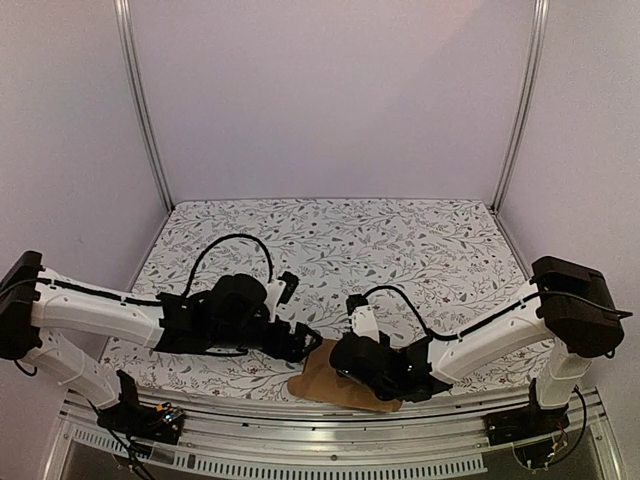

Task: Fold the paper box

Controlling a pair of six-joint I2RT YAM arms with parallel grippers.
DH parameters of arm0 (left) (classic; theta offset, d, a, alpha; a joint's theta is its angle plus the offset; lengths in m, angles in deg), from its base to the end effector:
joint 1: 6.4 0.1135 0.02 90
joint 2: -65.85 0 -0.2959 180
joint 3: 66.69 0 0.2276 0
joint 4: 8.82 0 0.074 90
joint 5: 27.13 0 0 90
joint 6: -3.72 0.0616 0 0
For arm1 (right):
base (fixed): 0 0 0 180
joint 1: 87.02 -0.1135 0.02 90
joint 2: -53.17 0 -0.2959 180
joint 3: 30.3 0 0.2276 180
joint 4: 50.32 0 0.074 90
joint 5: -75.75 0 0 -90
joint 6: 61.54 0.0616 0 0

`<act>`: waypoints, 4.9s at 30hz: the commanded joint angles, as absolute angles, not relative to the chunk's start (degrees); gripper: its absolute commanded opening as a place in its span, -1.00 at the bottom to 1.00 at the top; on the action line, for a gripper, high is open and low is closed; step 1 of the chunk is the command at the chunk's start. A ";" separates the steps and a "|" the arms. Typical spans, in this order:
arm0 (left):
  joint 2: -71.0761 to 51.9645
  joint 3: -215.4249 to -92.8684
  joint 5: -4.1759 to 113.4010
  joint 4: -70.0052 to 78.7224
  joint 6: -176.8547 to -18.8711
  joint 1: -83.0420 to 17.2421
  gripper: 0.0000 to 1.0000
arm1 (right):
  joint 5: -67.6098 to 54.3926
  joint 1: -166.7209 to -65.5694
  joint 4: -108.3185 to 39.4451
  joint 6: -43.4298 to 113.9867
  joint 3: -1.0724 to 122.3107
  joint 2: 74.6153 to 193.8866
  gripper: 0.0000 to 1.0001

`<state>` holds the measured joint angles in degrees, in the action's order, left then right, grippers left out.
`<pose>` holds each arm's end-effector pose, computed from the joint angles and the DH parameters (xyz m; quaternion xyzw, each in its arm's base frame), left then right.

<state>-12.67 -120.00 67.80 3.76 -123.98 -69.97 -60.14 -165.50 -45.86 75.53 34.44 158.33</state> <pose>0.1267 -0.2430 0.2236 0.1824 0.8786 -0.3154 0.3087 0.1139 0.3375 0.1691 -0.0862 0.8591 0.1495 0.4818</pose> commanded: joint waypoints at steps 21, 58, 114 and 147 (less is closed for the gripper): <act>-29.27 -127.64 50.97 12.13 -125.47 -63.77 -0.13 | -56.48 -166.21 -39.43 71.17 32.71 153.38 -0.97; -28.11 -126.67 57.82 13.62 -128.82 -64.75 -0.62 | -31.97 -163.14 -38.42 102.61 10.26 127.09 -0.07; -20.29 -116.90 61.77 11.93 -134.82 -55.28 0.22 | -12.37 -142.53 -40.47 76.31 34.29 160.75 -1.00; -27.70 -99.37 43.32 -40.05 -155.41 -54.74 0.86 | -7.66 -138.71 -53.02 82.32 20.05 155.10 -1.00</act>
<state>-25.94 -100.17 45.99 -38.33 -153.83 -54.52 -9.85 -138.85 -60.29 80.98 24.23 153.20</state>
